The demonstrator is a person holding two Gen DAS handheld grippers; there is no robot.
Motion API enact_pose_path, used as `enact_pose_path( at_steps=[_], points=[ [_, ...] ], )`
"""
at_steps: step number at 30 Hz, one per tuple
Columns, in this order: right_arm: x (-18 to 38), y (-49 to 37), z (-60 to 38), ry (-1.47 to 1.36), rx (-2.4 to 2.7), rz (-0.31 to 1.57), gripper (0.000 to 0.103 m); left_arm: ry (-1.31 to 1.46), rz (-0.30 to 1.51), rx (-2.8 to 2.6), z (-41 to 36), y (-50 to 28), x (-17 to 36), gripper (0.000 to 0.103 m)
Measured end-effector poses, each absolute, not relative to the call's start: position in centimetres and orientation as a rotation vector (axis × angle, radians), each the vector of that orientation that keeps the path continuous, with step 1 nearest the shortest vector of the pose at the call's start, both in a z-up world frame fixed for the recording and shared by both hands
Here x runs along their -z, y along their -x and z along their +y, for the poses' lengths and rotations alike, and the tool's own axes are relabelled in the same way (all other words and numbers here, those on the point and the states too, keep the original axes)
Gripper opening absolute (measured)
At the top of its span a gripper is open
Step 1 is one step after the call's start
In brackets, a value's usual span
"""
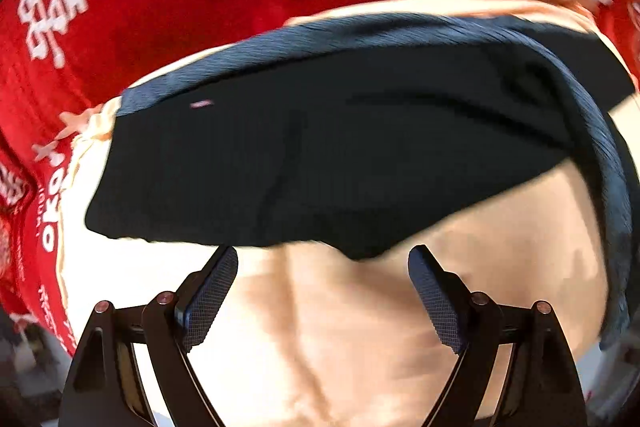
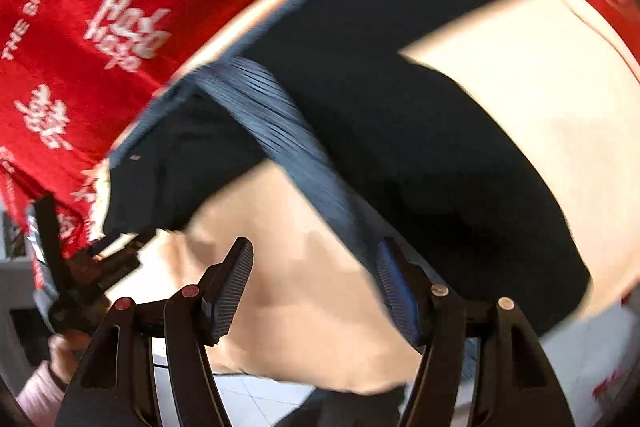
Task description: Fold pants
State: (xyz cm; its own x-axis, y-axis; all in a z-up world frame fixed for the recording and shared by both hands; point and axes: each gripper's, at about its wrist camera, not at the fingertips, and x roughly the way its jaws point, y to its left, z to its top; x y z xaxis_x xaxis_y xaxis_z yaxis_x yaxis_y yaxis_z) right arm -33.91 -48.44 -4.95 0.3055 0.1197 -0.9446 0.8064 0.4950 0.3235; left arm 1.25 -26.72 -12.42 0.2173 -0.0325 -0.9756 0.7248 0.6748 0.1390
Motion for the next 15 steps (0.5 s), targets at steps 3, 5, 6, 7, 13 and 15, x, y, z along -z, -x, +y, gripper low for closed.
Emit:
enact_pose_path(
  at_steps=[3, 5, 6, 7, 13, 15],
  points=[
    [5.4, 38.2, -47.6, -0.995, 0.651, 1.205, 0.068, -0.681, 1.219, 0.654, -27.3, 0.7, 11.8, 0.088],
    [5.5, 40.8, -47.2, -1.023, 0.685, 1.182, 0.068, -0.692, 1.214, 0.678, -27.7, 1.5, 11.7, 0.088],
    [5.8, 42.4, -47.1, -1.055, 0.704, 1.164, 0.068, -0.687, 1.217, 0.693, -27.9, 1.9, 11.5, 0.088],
    [6.1, 43.5, -47.0, -1.084, 0.718, 1.15, 0.068, -0.676, 1.22, 0.709, -28.2, 2.2, 11.2, 0.088],
    [8.1, 47.8, -47.0, -1.181, 0.739, 1.119, 0.068, -0.605, 1.242, 0.821, -30.6, 4.5, 9.8, 0.088],
    [8.7, 48.0, -46.9, -1.184, 0.723, 1.134, 0.068, -0.587, 1.26, 0.871, -32.2, 5.5, 10.1, 0.088]
  ],
)
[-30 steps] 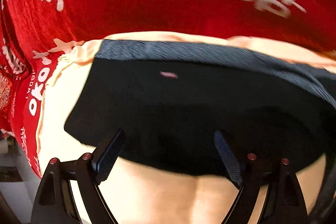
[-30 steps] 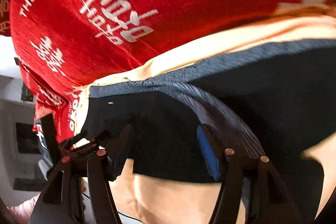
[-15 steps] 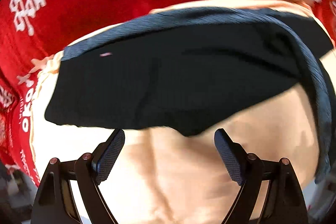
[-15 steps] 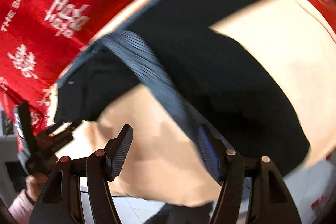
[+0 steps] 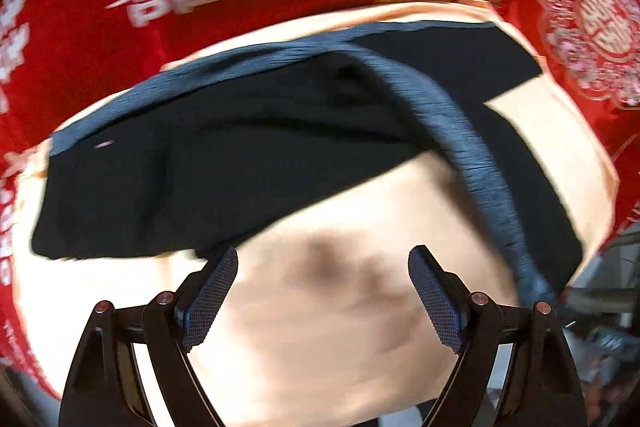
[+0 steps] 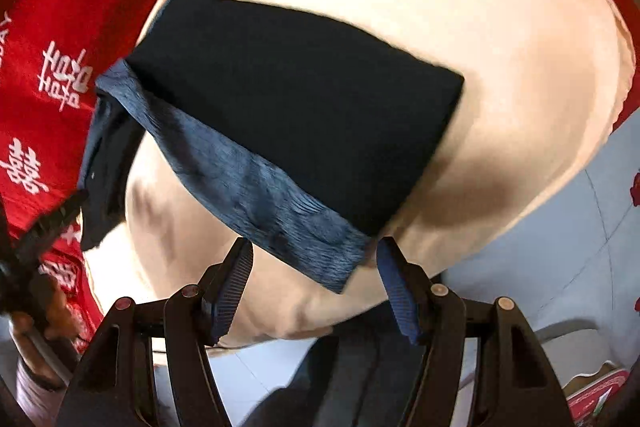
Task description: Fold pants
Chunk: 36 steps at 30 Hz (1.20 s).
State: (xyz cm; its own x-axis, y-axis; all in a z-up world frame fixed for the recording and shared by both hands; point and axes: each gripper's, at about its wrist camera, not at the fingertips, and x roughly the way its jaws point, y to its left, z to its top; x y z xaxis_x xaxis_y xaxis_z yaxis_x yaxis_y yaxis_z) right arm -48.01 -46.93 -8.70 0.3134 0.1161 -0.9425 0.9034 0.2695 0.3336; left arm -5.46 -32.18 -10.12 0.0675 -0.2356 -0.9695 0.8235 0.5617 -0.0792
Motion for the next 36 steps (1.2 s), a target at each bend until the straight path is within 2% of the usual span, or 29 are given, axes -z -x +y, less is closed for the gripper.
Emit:
enact_pose_path(
  at_steps=[3, 7, 9, 13, 14, 15, 16, 17, 18, 19, 20, 26, 31, 36],
  points=[
    [10.0, 48.9, -47.2, -1.206, 0.683, 1.162, 0.068, -0.581, 1.31, 0.925, -35.2, 7.1, 11.6, 0.088],
    [11.2, 49.4, -47.9, -1.298, 0.569, 1.107, 0.067, -0.563, 1.413, 0.966, -39.0, 10.0, 13.8, 0.088],
    [11.2, 49.2, -48.1, -1.305, 0.516, 1.075, 0.056, -0.567, 1.447, 0.974, -40.1, 11.1, 14.6, 0.088],
    [11.4, 48.5, -48.4, -1.318, 0.423, 1.065, 0.055, -0.565, 1.511, 0.958, -41.7, 12.2, 16.1, 0.088],
    [11.6, 48.3, -48.5, -1.323, 0.416, 1.071, 0.053, -0.558, 1.534, 0.946, -42.0, 12.2, 16.4, 0.086],
    [12.0, 48.3, -48.7, -1.342, 0.412, 1.075, 0.044, -0.551, 1.544, 0.938, -42.1, 12.3, 16.6, 0.076],
    [12.2, 48.5, -48.7, -1.359, 0.411, 1.084, 0.034, -0.563, 1.534, 0.924, -42.3, 12.3, 16.6, 0.071],
    [12.4, 48.5, -49.0, -1.382, 0.393, 1.1, 0.002, -0.574, 1.521, 0.923, -42.5, 12.4, 16.5, 0.059],
    [12.3, 48.4, -49.2, -1.392, 0.378, 1.111, 0.003, -0.572, 1.518, 0.941, -42.6, 12.5, 16.3, 0.036],
    [11.4, 48.5, -49.4, -1.38, 0.377, 1.106, 0.003, -0.547, 1.542, 0.972, -42.9, 12.4, 16.1, 0.025],
    [10.8, 48.5, -49.6, -1.37, 0.368, 1.098, 0.003, -0.531, 1.561, 0.976, -43.1, 12.4, 16.0, 0.02],
    [3.6, 45.5, -55.2, -1.243, 0.305, 1.004, 0.003, -0.469, 1.489, 0.994, -45.9, 10.9, 11.7, 0.02],
    [-1.5, 41.4, -63.8, -1.107, 0.326, 0.926, 0.003, -0.428, 1.397, 0.982, -50.1, 7.2, 9.3, 0.02],
    [-3.5, 36.1, -72.3, -0.959, 0.403, 0.91, 0.003, -0.453, 1.256, 0.875, -51.7, 2.7, 7.6, 0.021]
  ],
)
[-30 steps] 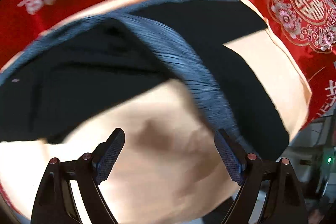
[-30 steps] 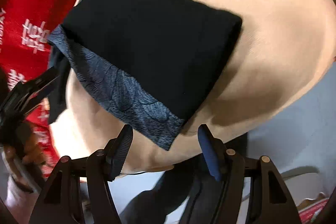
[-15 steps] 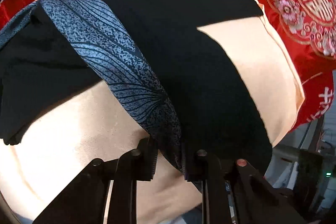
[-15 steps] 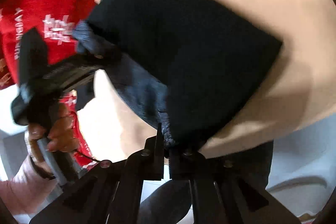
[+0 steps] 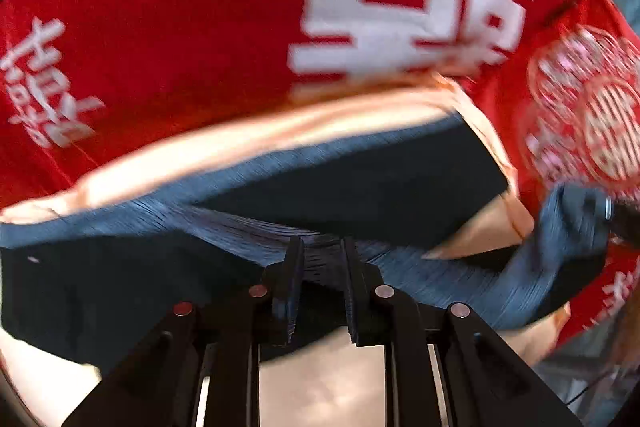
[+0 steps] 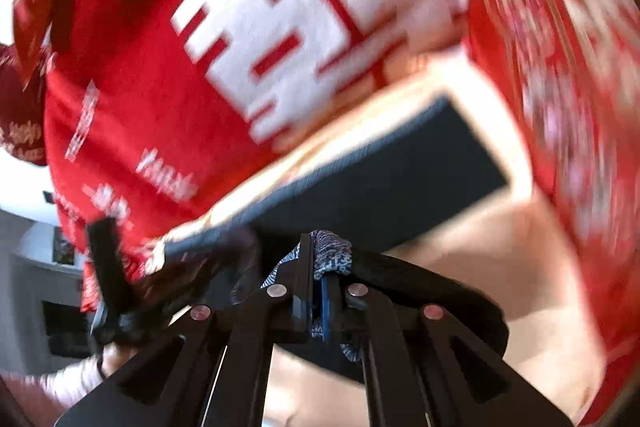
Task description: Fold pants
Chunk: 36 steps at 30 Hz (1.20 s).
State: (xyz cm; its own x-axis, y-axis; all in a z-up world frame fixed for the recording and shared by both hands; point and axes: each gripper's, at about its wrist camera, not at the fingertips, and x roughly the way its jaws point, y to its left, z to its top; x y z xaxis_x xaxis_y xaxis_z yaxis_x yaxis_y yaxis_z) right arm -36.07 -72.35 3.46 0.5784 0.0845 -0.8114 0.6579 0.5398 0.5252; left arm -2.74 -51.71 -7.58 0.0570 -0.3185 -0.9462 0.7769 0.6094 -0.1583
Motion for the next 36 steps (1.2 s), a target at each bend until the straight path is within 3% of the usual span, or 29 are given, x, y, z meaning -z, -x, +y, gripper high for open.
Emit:
enact_pose_path(
  at_steps=[1, 2, 3, 4, 10, 13, 14, 15, 17, 22, 26, 31, 33, 34, 35, 36],
  points=[
    [-3.3, 34.9, -74.0, -0.931, 0.429, 0.921, 0.003, -0.457, 1.25, 0.854, -51.8, 2.2, 7.6, 0.024],
    [-3.1, 33.9, -75.2, -0.905, 0.445, 0.932, 0.003, -0.466, 1.244, 0.829, -51.4, 1.7, 7.7, 0.045],
    [-2.9, 33.2, -76.1, -0.882, 0.464, 0.949, 0.004, -0.474, 1.233, 0.795, -50.8, 1.2, 7.9, 0.073],
    [-2.3, 32.2, -77.0, -0.865, 0.473, 0.968, 0.004, -0.472, 1.213, 0.758, -50.2, 0.8, 8.1, 0.078],
    [1.8, 29.3, -80.5, -0.77, 0.523, 1.059, 0.004, -0.545, 1.246, 0.609, -47.3, -0.7, 11.9, 0.078],
    [4.2, 28.9, -81.6, -0.785, 0.567, 1.103, 0.013, -0.618, 1.247, 0.556, -47.3, -0.5, 15.1, 0.078],
    [4.4, 29.0, -81.7, -0.79, 0.575, 1.11, 0.03, -0.626, 1.261, 0.547, -47.3, -0.5, 16.1, 0.078],
    [4.3, 29.1, -81.7, -0.78, 0.582, 1.103, 0.059, -0.624, 1.278, 0.54, -47.2, -0.6, 16.9, 0.078],
    [2.7, 29.8, -81.0, -0.721, 0.588, 1.057, 0.083, -0.618, 1.283, 0.518, -47.0, -0.5, 17.9, 0.079],
    [1.2, 31.1, -79.6, -0.635, 0.599, 1.122, 0.082, -0.6, 1.281, 0.496, -47.0, -0.7, 18.0, 0.079],
    [3.0, 31.3, -80.7, -0.628, 0.645, 1.191, 0.067, -0.616, 1.284, 0.496, -47.3, -1.0, 18.1, 0.079],
    [6.2, 31.0, -82.9, -0.66, 0.673, 1.233, 0.061, -0.625, 1.267, 0.486, -47.4, -0.9, 17.8, 0.079],
    [8.6, 30.6, -83.3, -0.646, 0.686, 1.344, 0.038, -0.624, 1.264, 0.482, -47.3, -0.8, 17.9, 0.079],
    [8.6, 30.8, -83.4, -0.639, 0.69, 1.337, 0.033, -0.622, 1.266, 0.479, -47.3, -0.5, 17.8, 0.079],
    [8.1, 31.0, -83.5, -0.643, 0.684, 1.307, 0.021, -0.62, 1.269, 0.475, -47.3, -0.5, 17.7, 0.079],
    [7.2, 31.3, -83.5, -0.657, 0.669, 1.262, 0.02, -0.618, 1.27, 0.47, -47.4, -0.5, 17.9, 0.079]
  ],
)
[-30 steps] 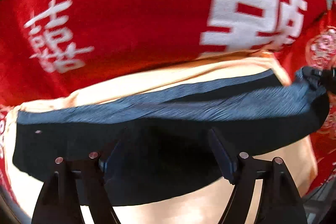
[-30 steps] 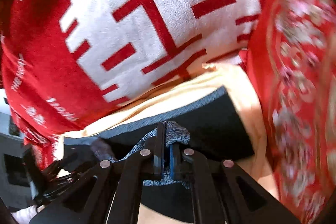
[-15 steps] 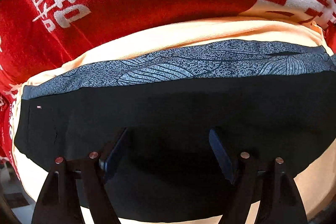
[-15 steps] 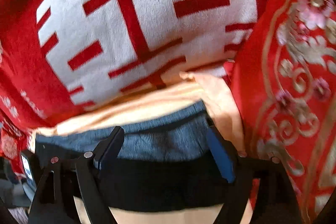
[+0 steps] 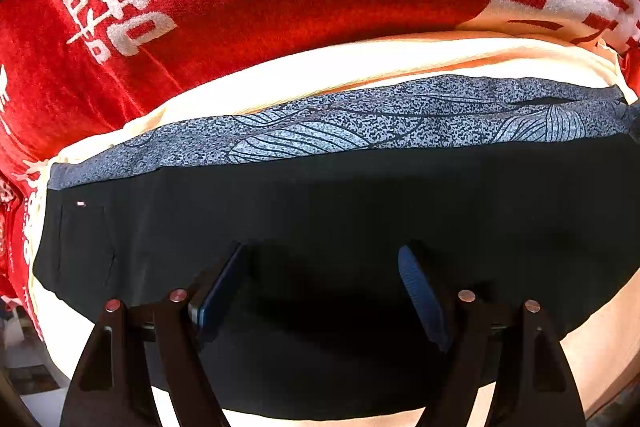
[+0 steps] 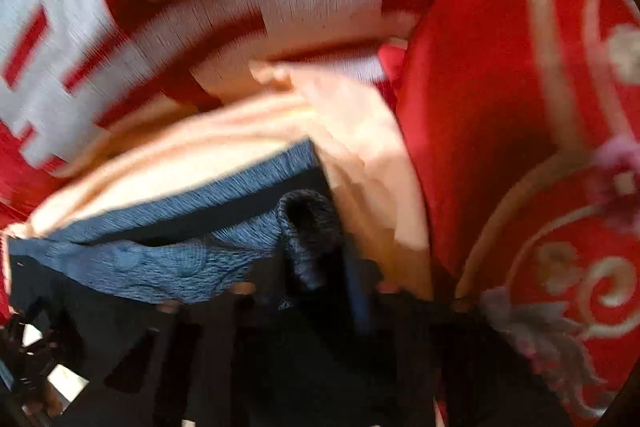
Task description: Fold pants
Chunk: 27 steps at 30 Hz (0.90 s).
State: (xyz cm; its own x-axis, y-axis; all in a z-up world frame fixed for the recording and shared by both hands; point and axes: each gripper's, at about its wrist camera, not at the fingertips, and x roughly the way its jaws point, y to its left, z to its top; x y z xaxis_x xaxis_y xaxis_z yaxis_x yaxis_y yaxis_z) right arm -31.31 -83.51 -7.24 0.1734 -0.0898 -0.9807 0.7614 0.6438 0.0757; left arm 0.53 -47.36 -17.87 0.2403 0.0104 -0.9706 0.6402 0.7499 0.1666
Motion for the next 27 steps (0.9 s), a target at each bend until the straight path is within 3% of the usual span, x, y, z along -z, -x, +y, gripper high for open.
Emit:
enact_pose_path(
  at_steps=[6, 11, 14, 18, 21, 25, 27],
  points=[
    [3.9, 31.1, -84.2, -0.64, 0.664, 1.076, 0.02, -0.55, 1.187, 0.404, -47.3, -1.4, 15.2, 0.079],
    [8.6, 30.7, -85.9, -0.717, 0.701, 1.191, 0.032, -0.563, 1.233, 0.355, -47.5, -2.4, 16.6, 0.079],
    [6.2, 31.5, -84.8, -0.636, 0.745, 1.146, 0.038, -0.535, 1.197, 0.366, -47.5, -2.7, 15.8, 0.079],
    [2.1, 31.8, -81.4, -0.532, 0.699, 1.052, 0.038, -0.544, 1.195, 0.388, -49.1, -3.1, 15.8, 0.079],
    [3.9, 28.8, -79.0, -0.556, 0.485, 1.135, 0.038, -0.534, 1.213, 0.414, -51.0, -2.9, 16.6, 0.079],
    [7.0, 27.6, -80.1, -0.474, 0.604, 1.225, 0.038, -0.607, 1.178, 0.409, -52.5, -2.4, 18.3, 0.079],
    [6.6, 29.0, -81.8, -0.524, 0.692, 1.189, 0.038, -0.61, 1.149, 0.402, -52.2, -2.4, 18.3, 0.09]
  ],
)
